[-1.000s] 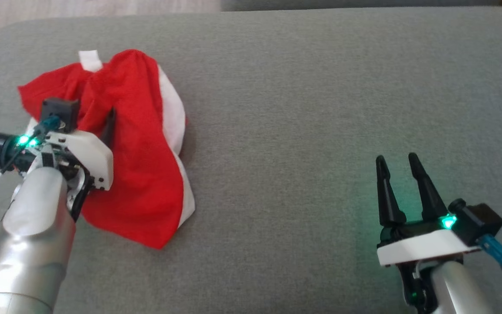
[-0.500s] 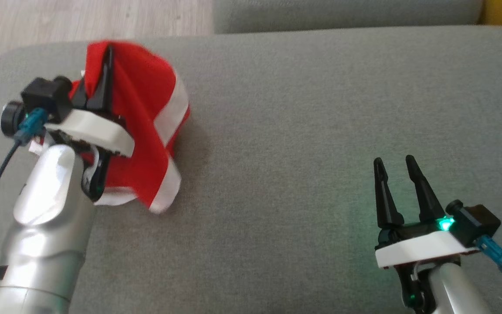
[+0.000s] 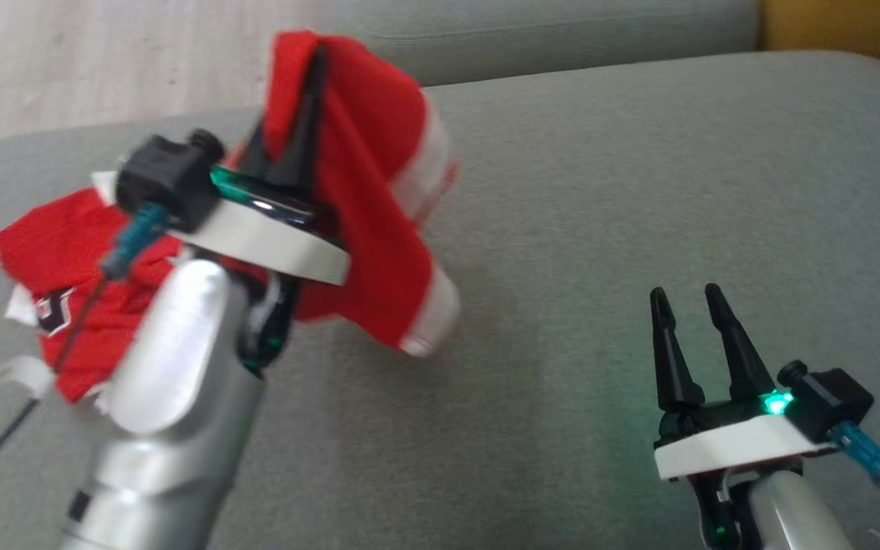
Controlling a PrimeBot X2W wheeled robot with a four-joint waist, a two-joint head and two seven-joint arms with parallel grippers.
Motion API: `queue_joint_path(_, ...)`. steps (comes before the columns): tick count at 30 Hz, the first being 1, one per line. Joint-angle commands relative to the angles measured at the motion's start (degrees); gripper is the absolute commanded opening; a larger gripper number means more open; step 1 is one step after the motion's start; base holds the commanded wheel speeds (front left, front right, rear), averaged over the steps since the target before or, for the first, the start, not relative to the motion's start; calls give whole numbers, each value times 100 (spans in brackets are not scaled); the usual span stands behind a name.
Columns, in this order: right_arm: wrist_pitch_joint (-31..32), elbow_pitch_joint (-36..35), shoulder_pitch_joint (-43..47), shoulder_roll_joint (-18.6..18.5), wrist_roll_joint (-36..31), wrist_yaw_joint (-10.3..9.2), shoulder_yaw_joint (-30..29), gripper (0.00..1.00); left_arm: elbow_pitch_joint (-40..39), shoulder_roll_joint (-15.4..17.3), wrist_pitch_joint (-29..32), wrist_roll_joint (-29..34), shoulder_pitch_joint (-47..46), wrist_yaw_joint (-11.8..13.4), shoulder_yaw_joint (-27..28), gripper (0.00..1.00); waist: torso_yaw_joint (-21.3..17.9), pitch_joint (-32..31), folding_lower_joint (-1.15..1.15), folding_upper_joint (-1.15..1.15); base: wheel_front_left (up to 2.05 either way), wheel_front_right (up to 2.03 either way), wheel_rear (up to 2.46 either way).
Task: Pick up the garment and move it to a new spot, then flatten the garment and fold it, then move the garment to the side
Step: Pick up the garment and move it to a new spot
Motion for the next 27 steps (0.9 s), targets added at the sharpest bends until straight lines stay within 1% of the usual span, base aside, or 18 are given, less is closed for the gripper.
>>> queue_joint_path(1, -63, -227, -157, -33, 55, -4, 127, 100, -284, 33, 46, -39, -201, 40, 108, 0, -202, 32, 1, 0, 0, 0, 0)
queue_joint_path(7, -63, -309, -338, -33, 184, -4, 173, 100, -317, -315, 63, -84, -212, 120, -307, 0, -869, 174, 1, 0, 0, 0, 0)
queue_joint_path(12, -63, -351, -509, -33, 332, -4, 244, 100, -90, -464, -152, -295, -486, 229, -639, 0, -1474, 333, 1, 0, 0, 0, 0)
queue_joint_path(14, -63, -362, -539, -33, 387, -4, 253, 100, -34, -483, -317, -496, -647, 264, -805, 0, -1654, 370, 1, 0, 0, 0, 0)
queue_joint_path(15, -63, -369, -556, -33, 433, -4, 254, 100, -76, -487, -517, -862, -815, 314, -1080, 0, -1787, 393, 1, 0, 0, 0, 0)
queue_joint_path(18, -63, -381, -565, -33, 470, -4, 240, 100, -121, -489, -749, -1344, -1025, 401, -1447, 0, -1865, 420, 1, 0, 0, 0, 0)
queue_joint_path(19, -63, -388, -564, -33, 475, -4, 233, 100, -116, -490, -794, -1506, -1049, 442, -1514, 15, -1869, 428, 1, 0, 0, 0, 0)
queue_joint_path(20, -63, -397, -561, -33, 476, -4, 215, 100, -71, -490, -822, -1632, -1052, 497, -1574, 100, -1859, 437, 1, 0, 0, 0, 0)
queue_joint_path(22, -63, -417, -555, -33, 472, -4, 150, 100, 166, -490, -849, -1671, -1032, 571, -1700, 100, -1792, 451, 1, 0, 0, 0, 0)
queue_joint_path(24, -63, -435, -553, -33, 462, -4, 78, 100, 489, -479, -863, -1460, -981, 607, -1743, 100, -1679, 459, 1, 0, 0, 0, 0)
queue_joint_path(27, -63, -457, -540, -33, 420, -4, -17, 100, 737, -342, -868, -1116, -762, 673, -1505, 100, -1461, 458, 1, 0, 0, 0, 0)
